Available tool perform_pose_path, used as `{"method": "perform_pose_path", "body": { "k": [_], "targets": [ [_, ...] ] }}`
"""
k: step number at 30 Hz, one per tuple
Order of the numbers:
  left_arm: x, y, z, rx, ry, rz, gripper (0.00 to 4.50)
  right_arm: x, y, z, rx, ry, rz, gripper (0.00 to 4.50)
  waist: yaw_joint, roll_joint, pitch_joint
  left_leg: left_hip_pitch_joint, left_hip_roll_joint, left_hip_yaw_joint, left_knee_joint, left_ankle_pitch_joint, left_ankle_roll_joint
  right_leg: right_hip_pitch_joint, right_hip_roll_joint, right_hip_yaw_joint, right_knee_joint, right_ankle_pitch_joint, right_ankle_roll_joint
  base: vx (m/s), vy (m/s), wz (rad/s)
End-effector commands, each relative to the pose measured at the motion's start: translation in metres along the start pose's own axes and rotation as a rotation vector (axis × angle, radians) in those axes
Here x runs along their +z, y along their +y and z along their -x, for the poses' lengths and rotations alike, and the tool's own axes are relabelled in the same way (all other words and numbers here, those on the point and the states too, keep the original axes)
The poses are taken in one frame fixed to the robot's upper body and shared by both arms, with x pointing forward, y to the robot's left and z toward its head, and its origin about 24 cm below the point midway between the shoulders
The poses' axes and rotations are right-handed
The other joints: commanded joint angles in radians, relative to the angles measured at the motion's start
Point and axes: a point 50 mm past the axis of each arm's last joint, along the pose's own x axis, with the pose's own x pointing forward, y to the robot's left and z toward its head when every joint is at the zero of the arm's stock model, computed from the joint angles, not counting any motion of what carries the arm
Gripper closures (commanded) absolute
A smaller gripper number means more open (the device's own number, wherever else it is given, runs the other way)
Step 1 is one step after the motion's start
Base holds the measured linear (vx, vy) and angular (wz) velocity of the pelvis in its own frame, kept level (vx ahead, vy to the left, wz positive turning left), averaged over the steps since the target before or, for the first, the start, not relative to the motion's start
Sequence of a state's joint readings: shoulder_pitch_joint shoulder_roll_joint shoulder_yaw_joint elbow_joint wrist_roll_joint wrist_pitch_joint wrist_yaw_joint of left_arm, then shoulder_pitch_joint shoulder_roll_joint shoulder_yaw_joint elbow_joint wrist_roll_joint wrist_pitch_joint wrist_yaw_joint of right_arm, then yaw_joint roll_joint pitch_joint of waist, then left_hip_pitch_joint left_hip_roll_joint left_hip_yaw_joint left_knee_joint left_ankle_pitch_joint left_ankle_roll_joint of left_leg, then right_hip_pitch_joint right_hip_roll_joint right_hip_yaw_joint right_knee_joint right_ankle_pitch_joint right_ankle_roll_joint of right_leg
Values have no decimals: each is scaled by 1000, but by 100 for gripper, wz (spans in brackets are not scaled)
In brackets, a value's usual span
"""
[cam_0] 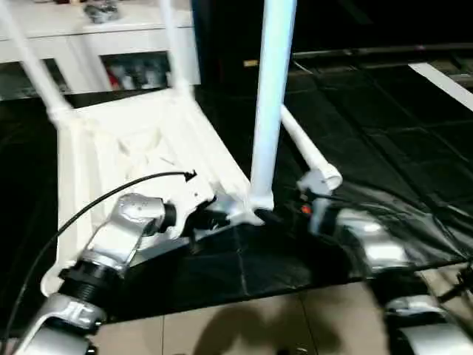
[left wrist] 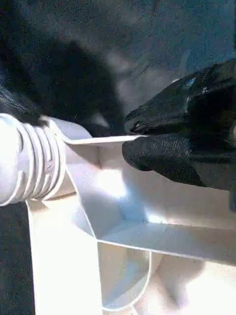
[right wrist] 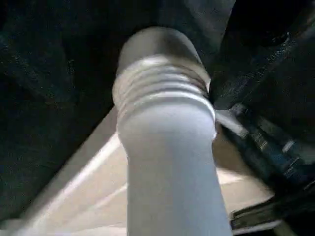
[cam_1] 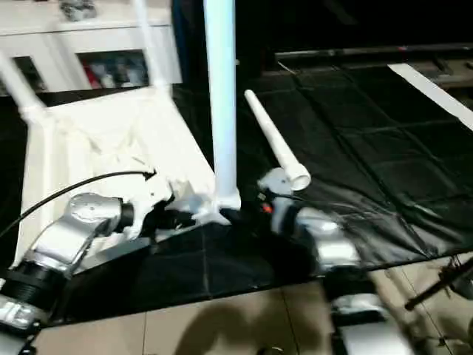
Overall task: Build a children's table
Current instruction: Rotate leg to tighten
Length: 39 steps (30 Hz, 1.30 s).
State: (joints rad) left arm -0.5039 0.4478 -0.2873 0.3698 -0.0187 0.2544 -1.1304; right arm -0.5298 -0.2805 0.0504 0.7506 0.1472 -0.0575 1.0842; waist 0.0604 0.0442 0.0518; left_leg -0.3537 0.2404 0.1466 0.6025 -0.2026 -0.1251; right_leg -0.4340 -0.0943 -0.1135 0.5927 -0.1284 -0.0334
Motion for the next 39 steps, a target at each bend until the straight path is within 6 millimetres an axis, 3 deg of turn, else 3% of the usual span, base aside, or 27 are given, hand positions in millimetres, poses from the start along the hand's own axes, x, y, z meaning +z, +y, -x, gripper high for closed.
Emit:
{"method": "perform_pose_path", "body": {
  "k": [1, 5, 8, 11, 12, 14, 15, 23, 25, 27, 28, 39],
  "targets": [
    [0, -7, -1, -156, 23, -53, 450, 13, -1, 12, 95, -10, 83, 4, 1, 5, -75, -2, -24, 32, -66, -203, 85, 80, -25, 37, -64, -290, -206, 0, 0, 0],
    [-3, -10, 0, -232, 48, -79, 450, 14, 3, 17, 219, 49, 117, 4, 5, 1, -73, -3, -24, 32, -66, -210, 86, 80, -26, 36, -69, -347, -182, 0, 0, 0],
    [-5, -11, 0, -279, 64, -99, 450, 17, 5, 15, 275, 75, 151, 4, 9, -1, -76, 0, -23, 32, -66, -204, 82, 76, -25, 37, -68, -349, -188, 0, 0, 0],
    [-5, -13, -1, -321, 77, -120, 450, 21, 6, 10, 308, 90, 180, 4, 16, -1, -76, 1, -20, 31, -68, -198, 77, 76, -26, 39, -67, -351, -187, 0, 0, 0],
    [-5, -15, -2, -355, 87, -135, 450, 24, 7, 4, 334, 97, 194, 4, 19, -8, -76, 2, -19, 32, -68, -201, 76, 74, -25, 40, -66, -352, -186, 0, 0, 0],
    [-5, -16, -2, -368, 90, -143, 450, 25, 8, 2, 348, 101, 201, 4, 22, -3, -75, 0, -21, 32, -68, -200, 74, 75, -26, 40, -66, -353, -184, 0, 0, 0],
    [-5, -17, -3, -386, 99, -155, 450, 25, 10, -2, 376, 108, 207, 4, 23, -9, -76, -1, -21, 32, -69, -194, 72, 77, -26, 41, -65, -353, -179, 0, 0, 0],
    [-5, -17, -5, -415, 116, -182, 450, 25, 16, -8, 457, 115, 176, 4, 25, -7, -81, -3, -18, 33, -67, -154, 80, 78, -26, 48, -52, -273, -205, 0, 0, 0],
    [-5, -18, -5, -422, 117, -184, 450, 24, 17, -8, 471, 115, 165, 32, 25, -7, -81, -3, -18, 34, -67, -151, 83, 79, -26, 49, -50, -256, -212, 0, 0, 0],
    [-6, -18, -5, -430, 120, -187, 450, 24, 17, -9, 481, 118, 157, 32, 25, -7, -81, -3, -18, 34, -67, -155, 84, 79, -27, 49, -50, -257, -213, 0, 0, 0],
    [-6, -19, -6, -433, 122, -189, 450, 24, 17, -9, 484, 119, 156, 63, 25, -5, -80, -3, -18, 35, -67, -158, 82, 79, -27, 49, -51, -263, -212, 0, 0, 0],
    [-7, -19, -6, -446, 129, -196, 450, 23, 19, -11, 512, 115, 132, 142, 26, -7, -81, -3, -18, 34, -67, -158, 78, 79, -27, 49, -52, -280, -204, 0, 0, 0]
  ]
}}
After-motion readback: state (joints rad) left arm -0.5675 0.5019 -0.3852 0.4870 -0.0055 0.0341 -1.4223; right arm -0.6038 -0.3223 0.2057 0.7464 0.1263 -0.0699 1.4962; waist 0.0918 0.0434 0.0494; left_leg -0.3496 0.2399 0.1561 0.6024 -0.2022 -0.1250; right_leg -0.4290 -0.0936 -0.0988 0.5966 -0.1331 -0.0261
